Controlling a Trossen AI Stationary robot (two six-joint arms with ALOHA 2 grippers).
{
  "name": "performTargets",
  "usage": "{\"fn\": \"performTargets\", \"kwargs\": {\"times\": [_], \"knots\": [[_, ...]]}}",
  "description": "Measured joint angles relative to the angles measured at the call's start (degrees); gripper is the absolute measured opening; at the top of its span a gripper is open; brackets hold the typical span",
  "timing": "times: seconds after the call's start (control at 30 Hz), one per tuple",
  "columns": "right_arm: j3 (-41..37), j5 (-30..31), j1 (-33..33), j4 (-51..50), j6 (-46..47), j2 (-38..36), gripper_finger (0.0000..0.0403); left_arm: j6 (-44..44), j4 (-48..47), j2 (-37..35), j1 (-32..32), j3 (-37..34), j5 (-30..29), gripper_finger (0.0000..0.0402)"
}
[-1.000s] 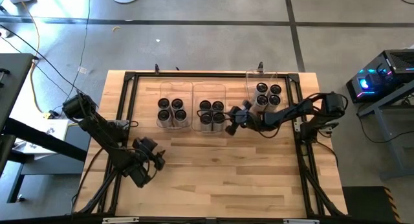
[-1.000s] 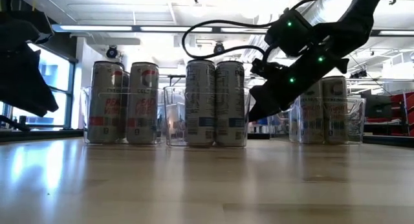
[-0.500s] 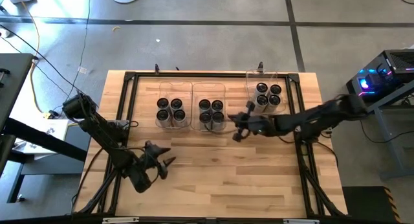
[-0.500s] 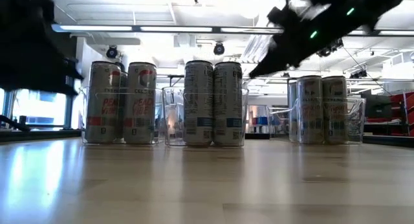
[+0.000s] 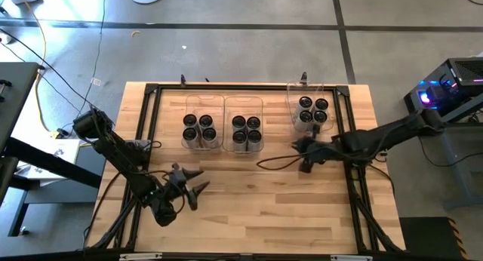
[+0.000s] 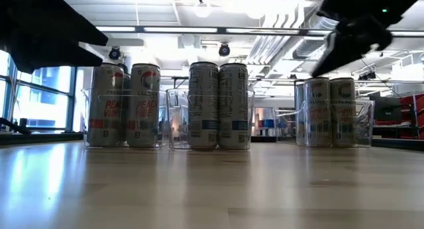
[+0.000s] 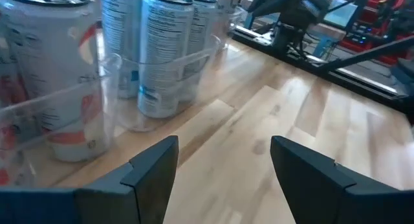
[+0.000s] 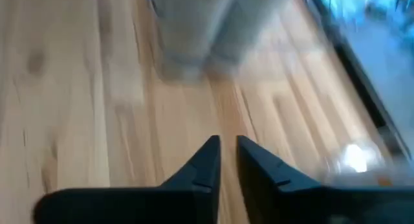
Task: Sort soda cans
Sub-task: Adjust the right transparent bin to align with the other transparent bins on the table
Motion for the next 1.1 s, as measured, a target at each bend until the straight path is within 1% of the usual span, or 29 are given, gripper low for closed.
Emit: {"fn": "performTargets", "kwargs": {"times": [0.1,0.23,0.3,0.37,0.57,0.63,0.8,0.97,1.1], "knots": [[0.41,-0.75,-0.06,-8.29,1.95,-1.42,0.0097,1.79,2.07,0.0,-0.39,0.0,0.43,0.0241],[0.18,0.33,-3.1,-13.23,4.47,-1.52,0.0163,4.24,3.16,0.0,-0.32,0.0,-0.5,0.0241],[0.0,0.72,-4.95,-14.31,3.69,-0.83,0.0188,4.26,3.22,0.01,-0.03,0.0,-0.51,0.0241],[0.04,0.67,-6.51,-12.94,1.88,-0.75,0.0202,4.28,3.24,0.02,0.19,0.0,-0.55,0.0241],[0.04,0.53,-10.52,-12.65,0.62,-0.5,0.021,5.32,3.09,0.02,1.19,0.0,-0.47,0.0241],[0.04,-0.34,-12.04,-12.64,0.51,-0.5,0.021,5.37,3.1,0.02,1.69,0.0,-0.47,0.0241],[0.04,-4.67,-16.15,-12.01,-0.9,-0.43,0.021,5.41,3.07,0.02,2.76,0.0,-0.44,0.0241],[0.04,-9.74,-19.84,-11.24,-3.0,1.65,0.0204,5.87,3.15,0.02,2.77,0.0,-0.38,0.0241],[0.1,-10.78,-21.07,-10.86,-4.02,5.0,0.0192,5.98,3.17,0.02,2.55,0.0,0.04,0.0241]]}}
